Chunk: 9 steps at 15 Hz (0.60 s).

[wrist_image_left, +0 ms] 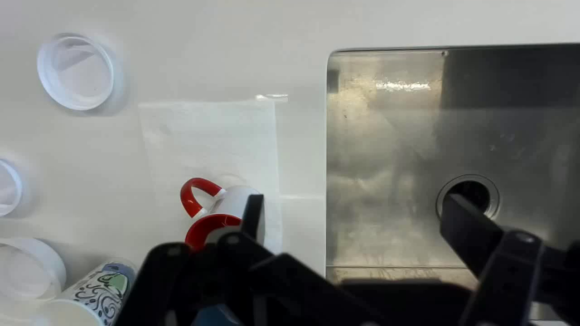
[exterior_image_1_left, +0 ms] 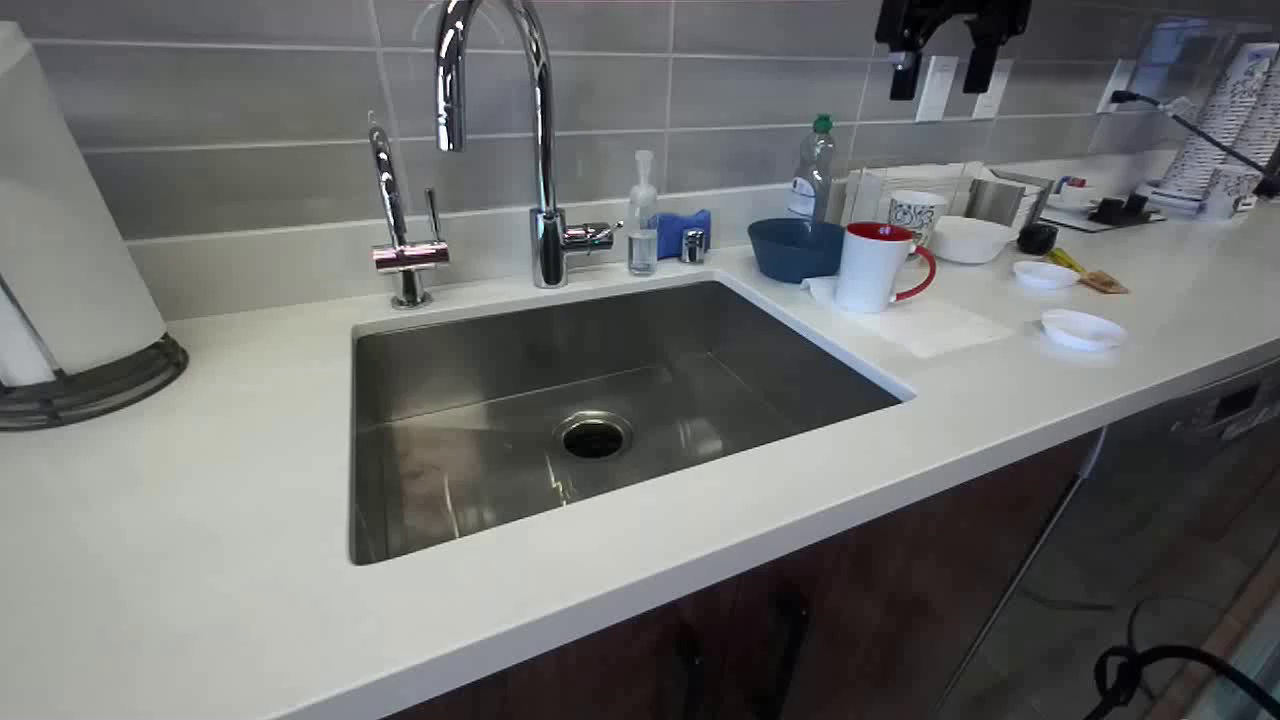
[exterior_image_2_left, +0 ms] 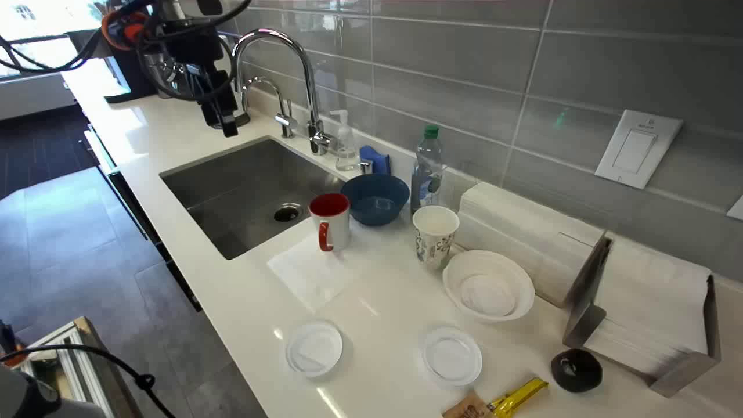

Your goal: Put the mug in the sink, then turn the faucet to the right

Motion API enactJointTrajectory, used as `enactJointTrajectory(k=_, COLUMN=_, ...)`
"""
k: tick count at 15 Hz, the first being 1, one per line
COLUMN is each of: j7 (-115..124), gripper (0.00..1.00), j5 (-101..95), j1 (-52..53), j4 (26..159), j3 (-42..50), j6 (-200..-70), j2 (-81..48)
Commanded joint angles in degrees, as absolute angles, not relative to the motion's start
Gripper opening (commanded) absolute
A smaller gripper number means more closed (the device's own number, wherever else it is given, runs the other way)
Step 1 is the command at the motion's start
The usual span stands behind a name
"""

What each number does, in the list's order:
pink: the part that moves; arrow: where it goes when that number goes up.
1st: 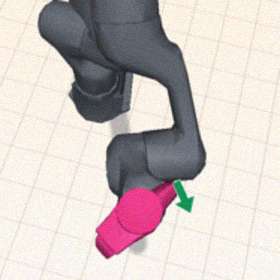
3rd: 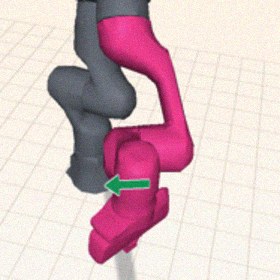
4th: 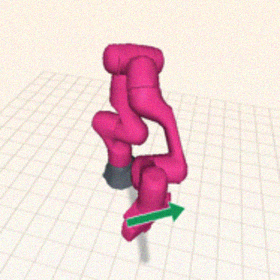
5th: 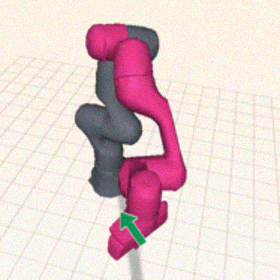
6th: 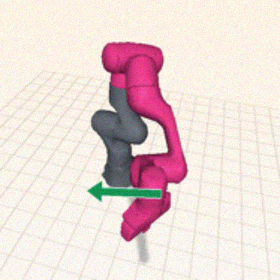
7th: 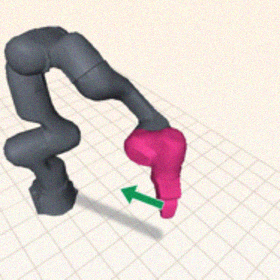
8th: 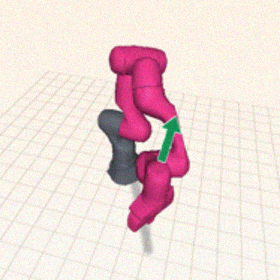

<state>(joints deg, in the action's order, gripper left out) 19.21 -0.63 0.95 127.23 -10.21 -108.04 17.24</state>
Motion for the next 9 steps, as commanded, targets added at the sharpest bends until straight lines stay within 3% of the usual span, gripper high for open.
enactJointTrajectory(k=1, j7=19.4, gripper=1.0, j5=-0.9, j1=1.8, j4=127.1, j3=-9.4, j6=-107.9, j2=17.2)
enactJointTrajectory(k=9, j7=18.5, gripper=1.0, j5=-1.2, j1=1.5, j4=127.9, j3=-8.9, j6=-109.1, j2=17.4)
